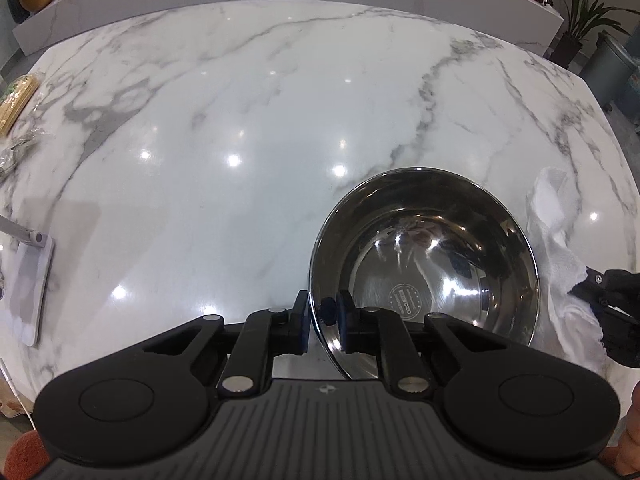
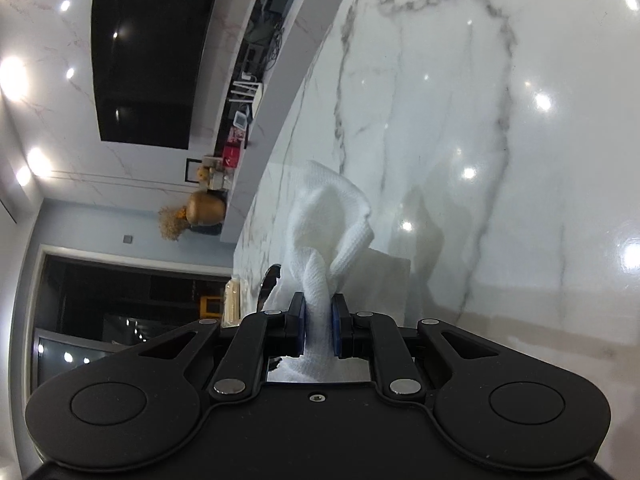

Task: Clean bowl
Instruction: 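Rub the white cloth along the bowl's blue outer wall with the right tool, then keep wiping the bowl's outer wall near the rim with the right tool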

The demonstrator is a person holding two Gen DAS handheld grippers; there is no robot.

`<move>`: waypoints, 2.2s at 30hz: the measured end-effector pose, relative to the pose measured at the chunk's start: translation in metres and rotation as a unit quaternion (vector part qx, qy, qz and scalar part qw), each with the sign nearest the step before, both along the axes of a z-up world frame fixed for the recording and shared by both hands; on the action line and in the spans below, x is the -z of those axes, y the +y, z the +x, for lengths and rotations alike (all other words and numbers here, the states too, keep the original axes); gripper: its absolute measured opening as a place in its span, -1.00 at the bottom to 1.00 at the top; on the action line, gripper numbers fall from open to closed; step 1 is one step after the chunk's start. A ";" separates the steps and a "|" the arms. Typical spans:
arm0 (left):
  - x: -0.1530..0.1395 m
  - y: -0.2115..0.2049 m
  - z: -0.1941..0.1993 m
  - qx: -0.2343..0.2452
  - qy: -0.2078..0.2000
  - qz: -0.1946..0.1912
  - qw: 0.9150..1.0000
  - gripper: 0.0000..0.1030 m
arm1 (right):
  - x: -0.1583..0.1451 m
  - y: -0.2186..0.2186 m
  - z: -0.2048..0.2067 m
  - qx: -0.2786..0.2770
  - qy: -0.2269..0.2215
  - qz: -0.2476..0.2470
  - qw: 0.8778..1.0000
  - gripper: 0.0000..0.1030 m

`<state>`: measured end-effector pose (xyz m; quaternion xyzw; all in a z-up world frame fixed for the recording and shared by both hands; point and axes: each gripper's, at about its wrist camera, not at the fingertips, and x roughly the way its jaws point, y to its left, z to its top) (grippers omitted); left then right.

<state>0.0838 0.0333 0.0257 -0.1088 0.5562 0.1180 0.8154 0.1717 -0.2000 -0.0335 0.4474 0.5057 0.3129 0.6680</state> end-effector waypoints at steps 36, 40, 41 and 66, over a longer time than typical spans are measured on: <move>-0.003 0.000 0.005 0.012 0.023 0.039 0.999 -0.71 | -0.004 -0.039 -0.011 -0.010 -0.008 0.024 1.000 -0.77; -0.003 -0.003 0.007 0.018 0.018 0.043 0.999 -0.70 | 0.001 -0.036 -0.010 -0.021 0.004 0.001 1.000 -0.77; -0.002 -0.004 0.008 0.022 0.016 0.048 0.998 -0.69 | 0.002 -0.036 -0.010 -0.021 0.006 -0.003 1.000 -0.77; 0.002 -0.013 -0.006 0.005 0.007 -0.028 1.000 -0.62 | 0.006 -0.042 -0.021 -0.019 0.031 -0.082 0.996 -0.77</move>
